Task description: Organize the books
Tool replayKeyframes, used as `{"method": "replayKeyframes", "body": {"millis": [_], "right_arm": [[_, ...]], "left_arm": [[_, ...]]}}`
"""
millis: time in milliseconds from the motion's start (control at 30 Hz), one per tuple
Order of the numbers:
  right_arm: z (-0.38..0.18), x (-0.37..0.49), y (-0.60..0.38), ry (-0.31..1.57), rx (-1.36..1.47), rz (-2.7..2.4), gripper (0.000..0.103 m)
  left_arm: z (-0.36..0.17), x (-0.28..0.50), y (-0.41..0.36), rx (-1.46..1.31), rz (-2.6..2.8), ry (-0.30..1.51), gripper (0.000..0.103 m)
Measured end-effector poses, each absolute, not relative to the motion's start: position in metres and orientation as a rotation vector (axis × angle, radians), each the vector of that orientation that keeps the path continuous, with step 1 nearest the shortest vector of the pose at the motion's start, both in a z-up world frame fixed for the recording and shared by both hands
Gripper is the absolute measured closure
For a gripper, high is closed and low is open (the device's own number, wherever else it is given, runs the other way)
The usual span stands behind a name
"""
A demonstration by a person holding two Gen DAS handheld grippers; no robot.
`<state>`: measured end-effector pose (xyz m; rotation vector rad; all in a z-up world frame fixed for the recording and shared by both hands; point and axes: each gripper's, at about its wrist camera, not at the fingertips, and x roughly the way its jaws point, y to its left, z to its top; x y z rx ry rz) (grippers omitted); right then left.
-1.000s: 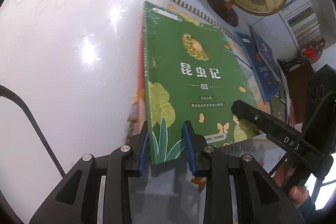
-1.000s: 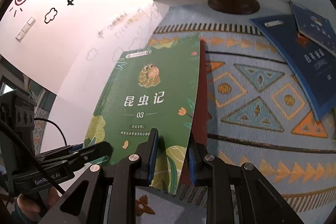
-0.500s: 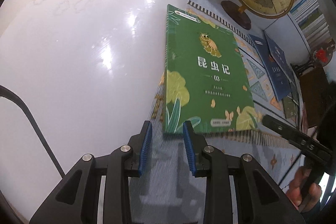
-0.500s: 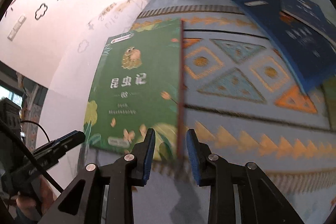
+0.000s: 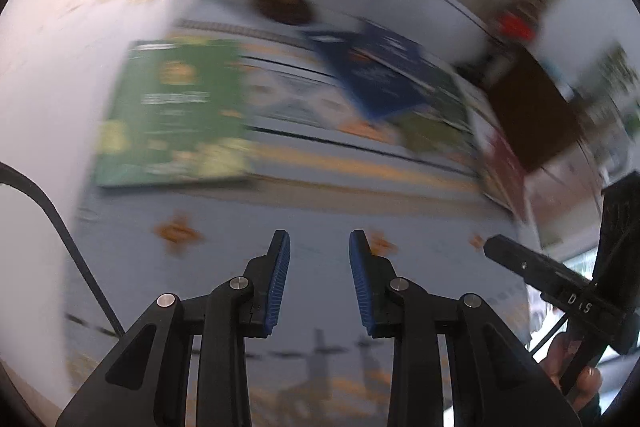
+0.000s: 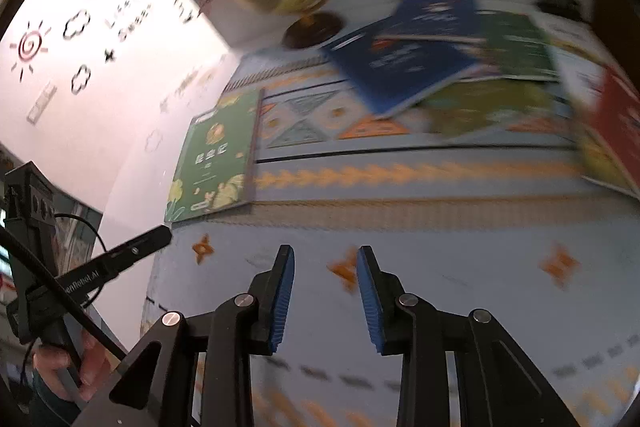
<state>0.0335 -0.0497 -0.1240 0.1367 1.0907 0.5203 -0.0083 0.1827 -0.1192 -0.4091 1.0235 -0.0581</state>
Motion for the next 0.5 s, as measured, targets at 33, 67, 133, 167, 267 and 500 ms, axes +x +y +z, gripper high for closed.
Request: {"method": "replayKeyframes", "body": {"millis": [33, 67, 133, 167, 267, 500], "right_arm": [[-0.119, 0.026, -0.07, 1.078, 0.146, 0.5, 0.067], [-0.117, 0.019, -0.082, 1.068, 0.152, 0.487, 0.063], [-0.107, 0.002, -0.125, 1.034, 0.173, 0.443, 0.056], [-0.103, -0.004, -0.142, 1.022, 0.185, 0.423, 0.055], [-0.096, -0.021, -0.192, 1.001, 0.231, 0.37, 0.054], [-0.096, -0.033, -0.279, 0.983, 0.357, 0.256, 0.054]], "left_arm": [[-0.116, -0.011, 0.158, -0.389, -0.09, 1.025, 0.075], [-0.115, -0.013, 0.141, -0.378, -0.116, 1.028, 0.075], [-0.113, -0.018, 0.102, -0.352, -0.17, 1.037, 0.075], [-0.112, -0.02, 0.082, -0.336, -0.197, 1.04, 0.075], [-0.11, -0.027, 0.033, -0.3, -0.264, 1.048, 0.075], [-0.102, -0.019, -0.045, -0.23, -0.408, 1.092, 0.048]]}}
